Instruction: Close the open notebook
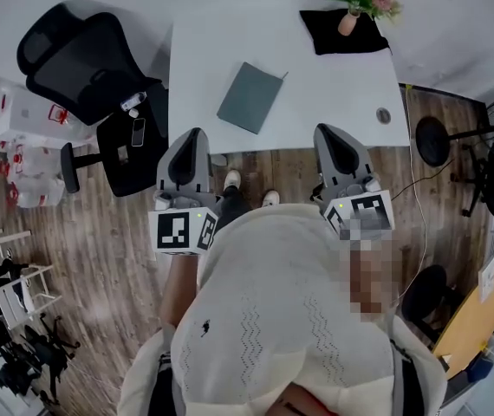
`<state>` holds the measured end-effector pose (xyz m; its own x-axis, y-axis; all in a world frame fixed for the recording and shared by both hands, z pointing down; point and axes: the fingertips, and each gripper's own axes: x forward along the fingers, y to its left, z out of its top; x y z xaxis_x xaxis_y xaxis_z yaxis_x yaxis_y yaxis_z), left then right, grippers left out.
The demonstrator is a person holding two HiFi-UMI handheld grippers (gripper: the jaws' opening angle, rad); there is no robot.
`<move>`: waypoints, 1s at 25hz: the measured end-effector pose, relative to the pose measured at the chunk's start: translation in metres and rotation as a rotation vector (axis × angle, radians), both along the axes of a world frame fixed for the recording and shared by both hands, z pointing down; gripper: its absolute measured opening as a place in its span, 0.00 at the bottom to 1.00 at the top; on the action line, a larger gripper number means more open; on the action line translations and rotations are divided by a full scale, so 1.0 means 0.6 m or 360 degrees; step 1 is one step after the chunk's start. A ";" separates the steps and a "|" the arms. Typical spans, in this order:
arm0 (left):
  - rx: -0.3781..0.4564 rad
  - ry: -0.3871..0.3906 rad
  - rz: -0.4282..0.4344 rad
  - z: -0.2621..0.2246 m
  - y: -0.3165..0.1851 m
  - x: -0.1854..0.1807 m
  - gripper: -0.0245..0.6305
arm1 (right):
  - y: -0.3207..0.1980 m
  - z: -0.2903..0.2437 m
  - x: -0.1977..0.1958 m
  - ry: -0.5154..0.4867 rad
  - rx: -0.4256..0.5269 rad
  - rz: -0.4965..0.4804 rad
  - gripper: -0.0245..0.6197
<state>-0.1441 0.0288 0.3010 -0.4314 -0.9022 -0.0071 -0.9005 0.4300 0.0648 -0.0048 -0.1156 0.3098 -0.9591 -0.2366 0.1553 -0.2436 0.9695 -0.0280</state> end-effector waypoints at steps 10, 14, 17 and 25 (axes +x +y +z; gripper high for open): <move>0.0009 -0.0020 -0.0003 -0.014 -0.004 0.008 0.06 | -0.012 -0.041 0.010 -0.0107 0.0029 0.0012 0.04; 0.0017 0.0010 -0.0005 -0.017 -0.005 0.008 0.06 | -0.008 -0.042 0.006 -0.0103 0.0028 -0.0010 0.04; 0.0027 0.0030 0.0002 -0.015 -0.004 0.008 0.06 | -0.006 -0.040 0.004 -0.0098 0.0028 -0.0018 0.04; 0.0016 0.0036 -0.0006 -0.008 0.002 0.008 0.06 | -0.005 -0.031 0.004 -0.0082 0.0011 -0.0017 0.04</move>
